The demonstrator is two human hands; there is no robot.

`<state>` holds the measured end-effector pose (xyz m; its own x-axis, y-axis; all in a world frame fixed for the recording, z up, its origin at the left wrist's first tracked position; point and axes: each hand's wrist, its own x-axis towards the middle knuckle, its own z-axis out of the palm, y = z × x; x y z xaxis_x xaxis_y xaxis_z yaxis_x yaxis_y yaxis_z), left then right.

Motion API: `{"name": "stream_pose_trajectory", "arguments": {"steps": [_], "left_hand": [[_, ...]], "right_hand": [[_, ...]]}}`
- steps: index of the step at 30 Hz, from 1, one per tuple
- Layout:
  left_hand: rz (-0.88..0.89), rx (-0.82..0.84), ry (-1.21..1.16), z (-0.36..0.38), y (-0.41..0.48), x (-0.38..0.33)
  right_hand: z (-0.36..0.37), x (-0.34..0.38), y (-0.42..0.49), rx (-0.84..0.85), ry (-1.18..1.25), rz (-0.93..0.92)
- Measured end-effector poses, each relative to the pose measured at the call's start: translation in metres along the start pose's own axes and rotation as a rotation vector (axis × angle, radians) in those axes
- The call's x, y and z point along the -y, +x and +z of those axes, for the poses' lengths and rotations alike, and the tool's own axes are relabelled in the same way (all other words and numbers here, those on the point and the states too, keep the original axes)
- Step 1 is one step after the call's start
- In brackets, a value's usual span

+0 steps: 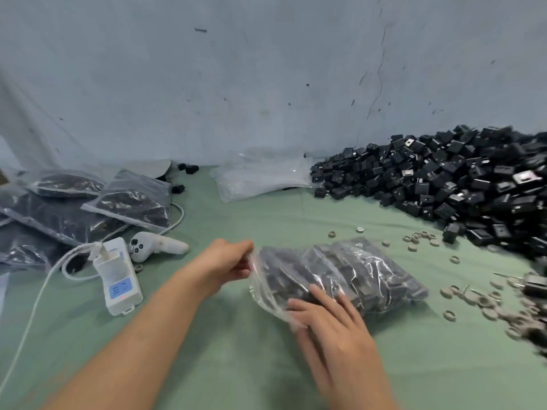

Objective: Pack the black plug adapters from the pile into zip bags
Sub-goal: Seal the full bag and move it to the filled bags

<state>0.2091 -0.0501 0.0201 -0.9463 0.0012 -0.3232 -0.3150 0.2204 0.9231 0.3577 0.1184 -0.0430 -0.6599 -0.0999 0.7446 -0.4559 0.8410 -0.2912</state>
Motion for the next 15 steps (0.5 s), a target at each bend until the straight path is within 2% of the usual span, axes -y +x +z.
{"name": "stream_pose_trajectory", "arguments": {"steps": [3,6,8,10,13,15], "left_hand": [[0.064,0.046,-0.071,-0.016,-0.036,-0.054],[0.203,0.078,-0.165,-0.028,-0.07,-0.127],[0.267,0.072,-0.235,-0.03,-0.088,-0.168],[0.252,0.033,-0.209,-0.032,-0.097,-0.186],[0.156,-0.029,-0.1,-0.039,-0.096,-0.184],[0.166,-0.063,-0.127,-0.045,-0.091,-0.182]], "right_hand": [[-0.046,0.008,0.04,-0.125,0.383,0.311],[-0.094,-0.001,0.099,-0.342,0.493,0.391],[-0.114,-0.01,0.137,-0.388,0.582,0.425],[-0.115,-0.019,0.16,-0.276,0.66,0.524],[-0.096,-0.03,0.179,0.023,0.775,0.741],[-0.084,-0.037,0.196,0.105,0.768,0.778]]}}
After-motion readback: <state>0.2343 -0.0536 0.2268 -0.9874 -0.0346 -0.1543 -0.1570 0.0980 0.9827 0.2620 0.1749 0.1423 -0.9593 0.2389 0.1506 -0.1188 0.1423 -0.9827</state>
